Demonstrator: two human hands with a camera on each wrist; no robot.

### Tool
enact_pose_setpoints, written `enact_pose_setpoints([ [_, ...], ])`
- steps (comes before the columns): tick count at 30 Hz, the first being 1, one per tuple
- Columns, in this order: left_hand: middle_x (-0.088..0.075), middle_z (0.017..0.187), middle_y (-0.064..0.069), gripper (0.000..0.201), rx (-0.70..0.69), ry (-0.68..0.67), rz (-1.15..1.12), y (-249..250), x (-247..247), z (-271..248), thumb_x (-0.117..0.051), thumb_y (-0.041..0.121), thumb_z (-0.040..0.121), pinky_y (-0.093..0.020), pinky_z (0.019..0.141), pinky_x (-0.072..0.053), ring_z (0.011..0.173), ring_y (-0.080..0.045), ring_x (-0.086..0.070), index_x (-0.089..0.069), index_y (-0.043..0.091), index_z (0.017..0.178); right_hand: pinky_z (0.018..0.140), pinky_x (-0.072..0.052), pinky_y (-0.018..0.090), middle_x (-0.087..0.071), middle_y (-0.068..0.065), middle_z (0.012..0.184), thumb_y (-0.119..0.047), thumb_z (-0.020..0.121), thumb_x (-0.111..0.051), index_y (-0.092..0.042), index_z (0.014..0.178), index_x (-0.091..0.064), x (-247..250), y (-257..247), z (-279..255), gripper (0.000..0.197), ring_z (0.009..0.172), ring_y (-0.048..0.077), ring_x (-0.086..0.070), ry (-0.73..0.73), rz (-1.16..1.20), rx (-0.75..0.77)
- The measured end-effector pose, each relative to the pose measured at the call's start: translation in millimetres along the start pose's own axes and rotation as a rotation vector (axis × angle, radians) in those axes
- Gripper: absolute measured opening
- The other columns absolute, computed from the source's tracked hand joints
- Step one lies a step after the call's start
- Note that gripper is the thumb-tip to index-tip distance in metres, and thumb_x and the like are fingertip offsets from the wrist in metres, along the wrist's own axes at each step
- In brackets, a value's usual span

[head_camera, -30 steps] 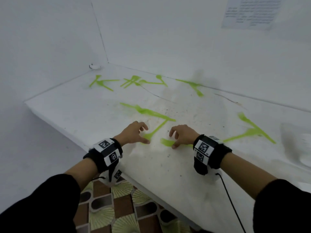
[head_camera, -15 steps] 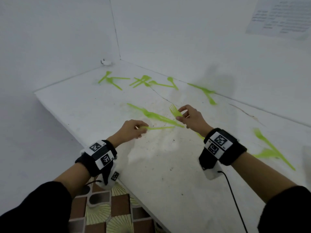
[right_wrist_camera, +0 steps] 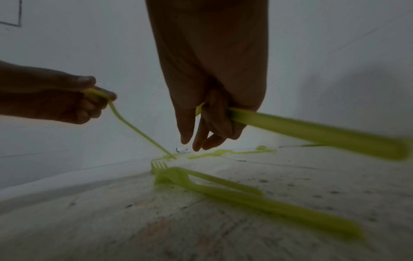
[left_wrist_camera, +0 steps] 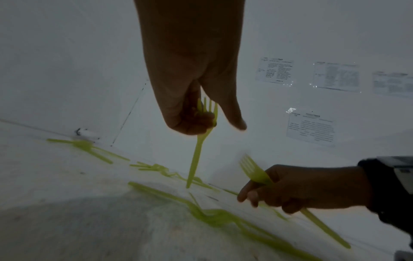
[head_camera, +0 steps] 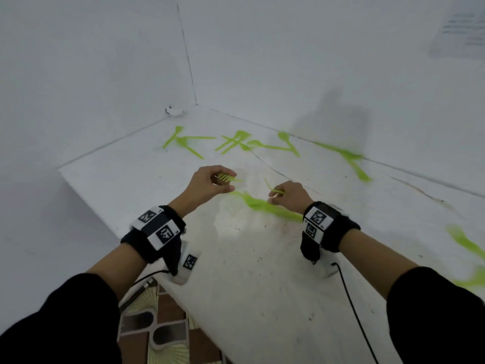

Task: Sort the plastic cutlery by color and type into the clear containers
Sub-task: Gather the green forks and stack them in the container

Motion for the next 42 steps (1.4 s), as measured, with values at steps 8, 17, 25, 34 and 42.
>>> enact_pose_setpoints([
  [8, -0.052, 0.094, -0.001, 0.007, -0.272, 0.082, 0.067, -8, 17, 69, -0.065, 0.011, 0.085, -0.012, 0.079, -0.042, 0.081, 0.002, -0.054, -0.068, 0.014, 0.091, 0.075, -0.038, 0.026, -0.068, 0.008, 0.093, -0.025, 0.085, -0.067, -0.011, 0.092, -0.068, -4, 0, 15, 0.017, 0.091, 0.016, -0.057, -0.021, -0.004, -0.037],
  [17, -0.058, 0.077, -0.009, 0.029, -0.416, -0.218, -0.252, 16, -20, 111, -0.040, 0.005, 0.099, -0.032, 0.072, -0.057, 0.068, -0.015, -0.067, -0.049, 0.019, 0.123, 0.060, -0.036, 0.025, -0.065, -0.013, 0.068, -0.023, 0.095, -0.049, -0.018, 0.094, -0.050, 37, 3, -13, 0.005, 0.056, -0.004, -0.052, 0.333, 0.165, -0.115],
  [25, -0.067, 0.085, -0.002, 0.017, -0.550, -0.543, 0.302, 12, -58, 113, -0.049, 0.004, 0.094, -0.018, 0.059, -0.037, 0.057, -0.003, -0.047, -0.057, 0.006, 0.109, 0.066, -0.034, 0.031, -0.062, 0.009, 0.076, -0.023, 0.097, -0.042, -0.015, 0.102, -0.053, 63, -23, -58, 0.015, 0.066, 0.019, -0.050, 0.559, 0.224, -0.157],
  [34, -0.055, 0.077, 0.006, 0.041, -0.245, -0.772, 0.596, -46, -56, 86, -0.084, 0.026, 0.066, -0.019, 0.064, -0.034, 0.081, -0.014, -0.050, -0.050, 0.015, 0.087, 0.056, -0.029, 0.029, -0.042, -0.002, 0.064, -0.033, 0.092, -0.053, -0.015, 0.070, -0.040, 50, -36, -58, 0.031, 0.062, 0.017, -0.042, 0.419, 0.109, -0.208],
  [42, -0.056, 0.101, -0.006, 0.040, -0.174, -0.675, 0.671, -44, -52, 79, -0.082, 0.030, 0.067, -0.030, 0.080, -0.039, 0.107, -0.026, -0.053, -0.061, 0.009, 0.094, 0.066, -0.034, 0.023, -0.059, -0.001, 0.083, -0.030, 0.077, -0.075, -0.012, 0.089, -0.068, 7, -21, -31, 0.023, 0.079, 0.013, -0.052, 0.076, -0.038, -0.200],
])
Point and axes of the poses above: each hand's wrist, its own z-axis towards the middle knuckle, its own x-axis out of the back of the hand, y = z × x, the point moved 1 cm from there along z, towards the middle knuckle
